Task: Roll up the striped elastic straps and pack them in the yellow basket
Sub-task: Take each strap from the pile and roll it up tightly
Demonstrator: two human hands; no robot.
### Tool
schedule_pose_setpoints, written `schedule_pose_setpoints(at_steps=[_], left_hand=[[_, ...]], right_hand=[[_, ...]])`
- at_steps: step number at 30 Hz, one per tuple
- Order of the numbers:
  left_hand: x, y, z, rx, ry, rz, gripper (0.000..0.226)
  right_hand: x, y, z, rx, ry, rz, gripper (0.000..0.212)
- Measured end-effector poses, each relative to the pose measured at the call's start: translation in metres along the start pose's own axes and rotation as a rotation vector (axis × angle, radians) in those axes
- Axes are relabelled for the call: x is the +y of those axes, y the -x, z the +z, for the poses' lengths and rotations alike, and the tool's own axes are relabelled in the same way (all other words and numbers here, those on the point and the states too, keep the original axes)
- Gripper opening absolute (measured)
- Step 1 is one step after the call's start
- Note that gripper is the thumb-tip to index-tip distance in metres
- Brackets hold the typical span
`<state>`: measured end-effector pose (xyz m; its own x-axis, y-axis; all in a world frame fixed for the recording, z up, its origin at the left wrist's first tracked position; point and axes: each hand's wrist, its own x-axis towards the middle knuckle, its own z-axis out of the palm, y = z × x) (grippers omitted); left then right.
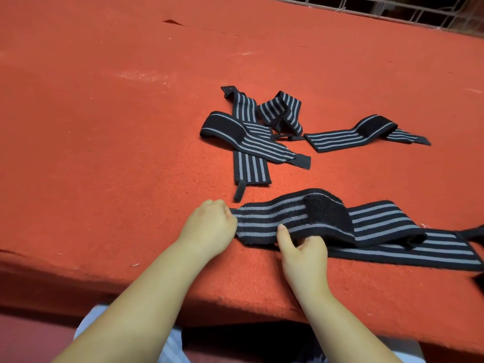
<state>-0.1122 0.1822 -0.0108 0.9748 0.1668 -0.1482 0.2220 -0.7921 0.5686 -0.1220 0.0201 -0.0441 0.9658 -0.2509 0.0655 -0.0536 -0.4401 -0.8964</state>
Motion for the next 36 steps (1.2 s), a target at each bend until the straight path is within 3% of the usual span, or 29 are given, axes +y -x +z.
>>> schedule_pose_setpoints(at_steps=[3,7,10,15,22,25,27,29,31,33,36], left_hand=[[0.001,-0.007,0.005,-0.045,-0.160,-0.024,0.041],[0.000,-0.014,0.007,-0.072,-0.230,-0.030,0.050],[-0.001,-0.016,0.007,-0.090,-0.225,-0.029,0.050],[0.000,-0.017,0.007,-0.090,-0.258,-0.050,0.054],[0.007,-0.029,0.002,-0.166,-0.347,-0.141,0.063],[0.014,-0.032,-0.004,-0.219,-0.420,-0.202,0.065],[0.025,-0.027,-0.008,-0.173,-0.505,-0.250,0.072],[0.043,-0.021,-0.001,-0.025,-0.616,-0.124,0.066],[0.067,-0.015,0.022,0.083,-0.521,0.185,0.059],[0.091,-0.009,0.052,-0.004,-0.388,0.420,0.059],[0.102,-0.011,0.085,-0.141,-0.418,0.490,0.063]], right_hand=[[0.002,-0.001,-0.002,-0.004,-0.014,-0.014,0.050],[-0.016,-0.011,-0.018,0.009,-0.320,0.082,0.011],[-0.018,-0.030,-0.040,0.167,-0.547,0.120,0.036],[0.005,-0.050,-0.081,0.296,-0.162,0.062,0.033],[0.044,-0.056,-0.113,0.265,0.192,0.112,0.056],[0.053,-0.055,-0.122,0.249,0.310,0.116,0.052],[0.057,-0.055,-0.122,0.232,0.340,0.114,0.051],[0.058,-0.056,-0.120,0.222,0.367,0.111,0.045],[0.060,-0.057,-0.116,0.214,0.405,0.111,0.035],[0.064,-0.057,-0.113,0.228,0.434,0.108,0.032],[0.062,-0.059,-0.119,0.201,0.373,0.122,0.031]])
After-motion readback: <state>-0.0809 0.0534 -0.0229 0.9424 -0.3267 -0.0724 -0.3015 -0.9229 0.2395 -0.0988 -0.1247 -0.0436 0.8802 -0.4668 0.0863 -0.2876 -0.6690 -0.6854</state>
